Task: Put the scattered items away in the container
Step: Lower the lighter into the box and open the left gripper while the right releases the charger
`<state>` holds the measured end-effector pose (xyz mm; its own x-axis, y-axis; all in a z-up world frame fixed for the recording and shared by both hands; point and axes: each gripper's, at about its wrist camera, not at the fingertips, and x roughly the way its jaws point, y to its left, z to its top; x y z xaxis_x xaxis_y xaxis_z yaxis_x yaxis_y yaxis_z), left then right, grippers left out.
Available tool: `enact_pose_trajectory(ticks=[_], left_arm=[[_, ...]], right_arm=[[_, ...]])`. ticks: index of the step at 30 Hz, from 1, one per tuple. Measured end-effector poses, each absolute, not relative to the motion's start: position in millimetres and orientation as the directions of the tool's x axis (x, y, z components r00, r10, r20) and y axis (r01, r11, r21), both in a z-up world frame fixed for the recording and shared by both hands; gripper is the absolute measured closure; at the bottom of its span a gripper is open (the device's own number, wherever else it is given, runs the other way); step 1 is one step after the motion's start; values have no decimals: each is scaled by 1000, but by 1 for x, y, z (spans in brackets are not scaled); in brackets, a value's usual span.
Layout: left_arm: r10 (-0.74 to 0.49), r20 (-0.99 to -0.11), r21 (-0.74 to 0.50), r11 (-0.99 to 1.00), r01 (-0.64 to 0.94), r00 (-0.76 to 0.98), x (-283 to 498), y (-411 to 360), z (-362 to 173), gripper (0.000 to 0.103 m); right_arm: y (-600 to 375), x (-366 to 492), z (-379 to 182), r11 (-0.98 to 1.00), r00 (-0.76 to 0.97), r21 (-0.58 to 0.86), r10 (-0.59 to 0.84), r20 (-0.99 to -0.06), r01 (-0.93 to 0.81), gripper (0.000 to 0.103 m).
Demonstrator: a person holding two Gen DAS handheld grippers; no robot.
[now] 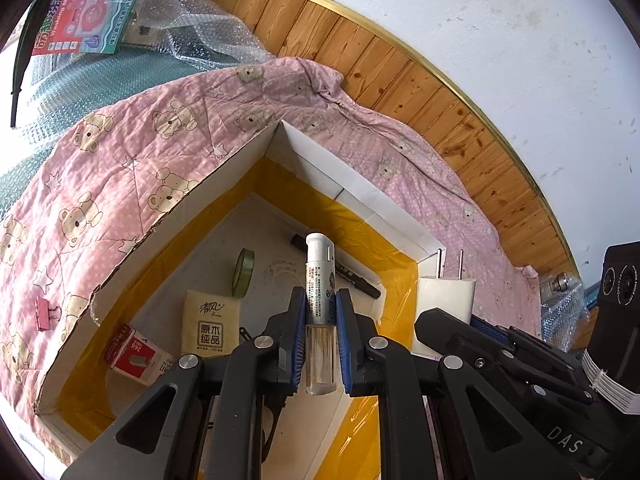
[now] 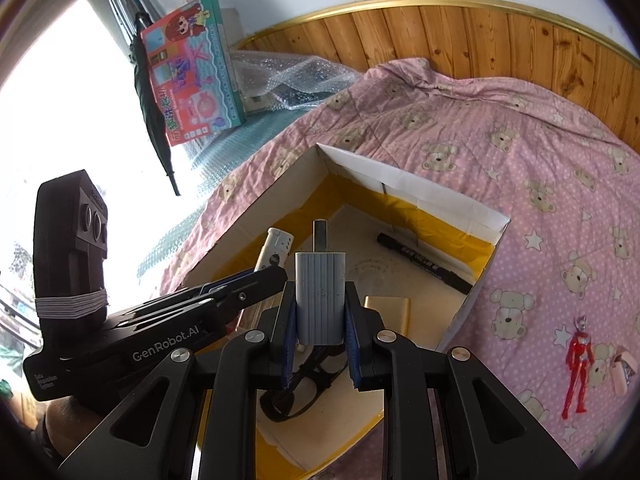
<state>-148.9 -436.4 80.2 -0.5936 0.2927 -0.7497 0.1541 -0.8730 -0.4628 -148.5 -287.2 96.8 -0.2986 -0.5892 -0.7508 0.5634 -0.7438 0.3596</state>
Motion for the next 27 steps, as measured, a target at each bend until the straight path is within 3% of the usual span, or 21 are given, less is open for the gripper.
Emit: enact_pose_trajectory(ticks=[8,11,27], left_arm=[[288,-753,-457,-876,156,-592,-175,-436,68,88],[264,-754,-440,-883,165,-601,-183,-441,63,75],[254,-746,-488,-837,247,-616,-156,-479,64,75]], right_arm=[[-297,-173,87,-755,-310,354,-580,-754,552,80],[-293,-184,80,-772,-317,362,-571,-757,523,77],[-276,-171,80,-777,-310,392,-577,-755,493,77]])
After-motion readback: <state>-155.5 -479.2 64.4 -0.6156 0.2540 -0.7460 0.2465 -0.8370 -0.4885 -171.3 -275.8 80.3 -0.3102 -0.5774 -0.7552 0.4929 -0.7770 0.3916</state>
